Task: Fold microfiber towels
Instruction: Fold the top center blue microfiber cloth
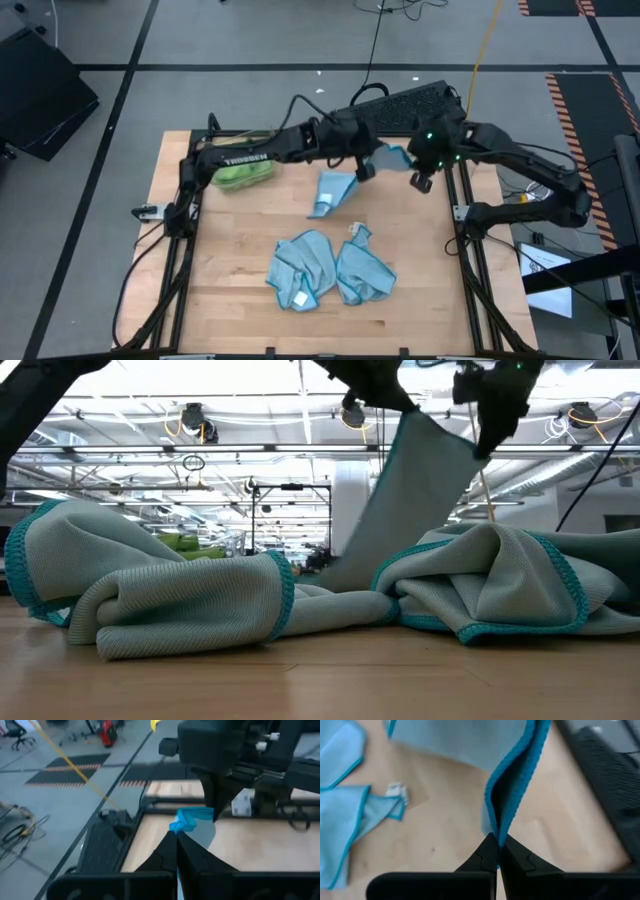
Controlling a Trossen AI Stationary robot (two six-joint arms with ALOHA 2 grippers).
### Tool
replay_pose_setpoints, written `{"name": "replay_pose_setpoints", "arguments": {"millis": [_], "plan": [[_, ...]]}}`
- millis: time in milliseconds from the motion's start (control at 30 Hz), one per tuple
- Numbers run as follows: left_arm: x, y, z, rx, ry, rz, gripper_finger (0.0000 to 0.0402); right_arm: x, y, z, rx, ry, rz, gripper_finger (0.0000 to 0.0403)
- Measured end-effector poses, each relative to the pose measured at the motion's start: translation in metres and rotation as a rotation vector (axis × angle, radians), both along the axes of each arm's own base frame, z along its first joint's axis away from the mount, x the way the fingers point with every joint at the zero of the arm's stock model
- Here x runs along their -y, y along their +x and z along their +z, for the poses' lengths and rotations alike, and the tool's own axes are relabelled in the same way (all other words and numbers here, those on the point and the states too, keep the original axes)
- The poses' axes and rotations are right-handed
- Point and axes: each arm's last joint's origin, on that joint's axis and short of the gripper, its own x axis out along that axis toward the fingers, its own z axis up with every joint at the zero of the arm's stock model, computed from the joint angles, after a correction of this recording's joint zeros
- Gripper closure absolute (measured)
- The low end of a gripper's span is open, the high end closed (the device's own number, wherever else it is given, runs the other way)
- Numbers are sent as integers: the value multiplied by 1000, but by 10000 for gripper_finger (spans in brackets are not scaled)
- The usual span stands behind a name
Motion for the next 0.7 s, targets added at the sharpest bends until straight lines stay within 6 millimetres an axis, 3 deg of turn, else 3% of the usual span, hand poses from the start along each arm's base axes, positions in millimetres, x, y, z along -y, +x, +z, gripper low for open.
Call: {"name": "replay_pose_setpoints", "arguments": {"millis": [133, 300, 467, 700], "plan": [[-24, -3, 10, 100, 0, -11, 401, 7, -10, 25, 17, -63, -86, 402], [-53, -16, 37, 211, -52, -41, 401, 19, -17, 54, 96, -146, -170, 402], [-79, -32, 53, 249, -178, -71, 401, 31, -12, 75, 149, -157, -194, 402], [-112, -53, 63, 259, -178, 72, 401, 47, 0, 97, 198, -174, -197, 403]]}}
